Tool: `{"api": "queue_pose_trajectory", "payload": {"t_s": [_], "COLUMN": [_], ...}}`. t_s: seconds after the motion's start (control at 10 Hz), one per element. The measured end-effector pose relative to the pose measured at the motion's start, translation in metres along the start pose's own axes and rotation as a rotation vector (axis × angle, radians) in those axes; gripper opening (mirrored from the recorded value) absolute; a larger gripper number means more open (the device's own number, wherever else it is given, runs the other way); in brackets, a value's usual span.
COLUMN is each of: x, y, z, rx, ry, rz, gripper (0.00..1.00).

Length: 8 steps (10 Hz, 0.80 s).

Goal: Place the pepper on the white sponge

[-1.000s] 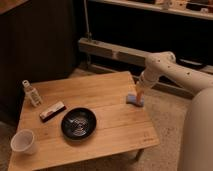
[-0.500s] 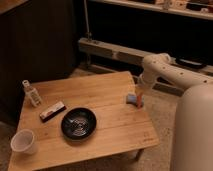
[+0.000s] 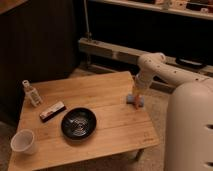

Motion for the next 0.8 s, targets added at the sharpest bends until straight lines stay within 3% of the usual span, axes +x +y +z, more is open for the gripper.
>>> {"api": "queue_pose_trajectory", "payload": {"t_s": [0.5, 0.8], "x": [-0.002, -0.003], "y": [-0.002, -0.005], "z": [0.014, 0.026], "rx": [-0.001, -0.016], "ry": [0.021, 0.007], "rz": [0.005, 0.03], "gripper": [0.46, 0.46]}}
